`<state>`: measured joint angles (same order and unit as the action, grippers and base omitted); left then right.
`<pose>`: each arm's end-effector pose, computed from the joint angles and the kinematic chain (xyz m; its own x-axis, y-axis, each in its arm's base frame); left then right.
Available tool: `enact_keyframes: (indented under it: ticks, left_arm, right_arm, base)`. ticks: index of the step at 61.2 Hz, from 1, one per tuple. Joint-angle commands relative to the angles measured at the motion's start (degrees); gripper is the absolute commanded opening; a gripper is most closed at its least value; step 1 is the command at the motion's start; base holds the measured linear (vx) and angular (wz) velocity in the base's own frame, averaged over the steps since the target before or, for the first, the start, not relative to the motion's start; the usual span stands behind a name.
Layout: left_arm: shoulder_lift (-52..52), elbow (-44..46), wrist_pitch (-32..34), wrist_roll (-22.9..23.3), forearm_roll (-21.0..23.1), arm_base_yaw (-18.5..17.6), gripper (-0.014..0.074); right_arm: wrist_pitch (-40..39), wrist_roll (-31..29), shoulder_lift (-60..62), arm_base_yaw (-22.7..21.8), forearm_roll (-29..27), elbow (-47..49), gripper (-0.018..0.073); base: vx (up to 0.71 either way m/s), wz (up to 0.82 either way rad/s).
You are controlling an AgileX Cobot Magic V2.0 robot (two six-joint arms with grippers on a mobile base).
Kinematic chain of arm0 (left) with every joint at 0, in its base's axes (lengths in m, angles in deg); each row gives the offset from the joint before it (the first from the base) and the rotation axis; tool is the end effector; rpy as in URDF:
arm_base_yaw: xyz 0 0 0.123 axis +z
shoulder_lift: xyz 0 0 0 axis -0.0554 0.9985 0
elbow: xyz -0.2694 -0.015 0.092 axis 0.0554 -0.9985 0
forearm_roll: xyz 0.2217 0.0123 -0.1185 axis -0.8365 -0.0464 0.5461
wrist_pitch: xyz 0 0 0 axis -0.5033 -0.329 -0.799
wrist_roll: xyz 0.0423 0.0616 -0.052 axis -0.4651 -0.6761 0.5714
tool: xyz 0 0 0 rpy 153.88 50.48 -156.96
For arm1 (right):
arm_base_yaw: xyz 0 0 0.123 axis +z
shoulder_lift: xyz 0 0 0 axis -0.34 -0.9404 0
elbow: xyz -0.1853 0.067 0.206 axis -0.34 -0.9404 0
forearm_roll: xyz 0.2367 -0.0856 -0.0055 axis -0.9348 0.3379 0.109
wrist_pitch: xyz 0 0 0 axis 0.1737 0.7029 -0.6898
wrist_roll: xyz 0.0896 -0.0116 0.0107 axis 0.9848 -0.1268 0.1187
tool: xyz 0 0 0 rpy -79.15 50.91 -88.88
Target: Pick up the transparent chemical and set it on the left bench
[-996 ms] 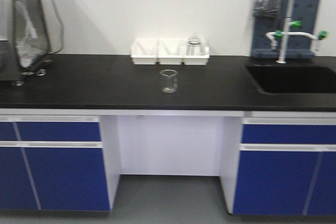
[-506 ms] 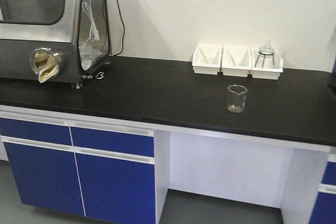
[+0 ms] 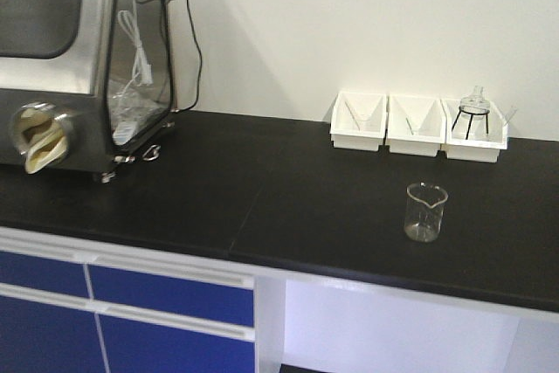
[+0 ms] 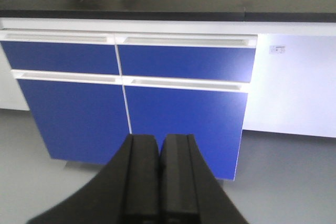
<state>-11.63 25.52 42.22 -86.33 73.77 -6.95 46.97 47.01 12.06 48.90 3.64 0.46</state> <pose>0.0565 -0.0038 0.2036 0.0607 0.0280 -0.9978 0.0641 0.9974 0.0319 0.0976 0.0170 0.3116 -0.2340 0.0308 -0.9718 -0.1172 0.9913 0.0597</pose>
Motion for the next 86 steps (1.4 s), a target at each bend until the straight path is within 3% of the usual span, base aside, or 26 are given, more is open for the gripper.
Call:
enact_keyframes:
  ticks: [1,86]
  left_arm:
    - [-1.10,-0.93,4.49,0.45,0.04,-0.10,-0.0003]
    - [-1.10,-0.93,4.49,0.45,0.04,-0.10,-0.0003]
  right_arm:
    - [-2.52,-0.11,-0.26,0.03,2.24,1.45,-0.0003]
    - [-2.52,-0.11,-0.26,0.03,2.24,1.45,-0.0003]
  base:
    - [0.44,-0.16]
    - [0.37,-0.22]
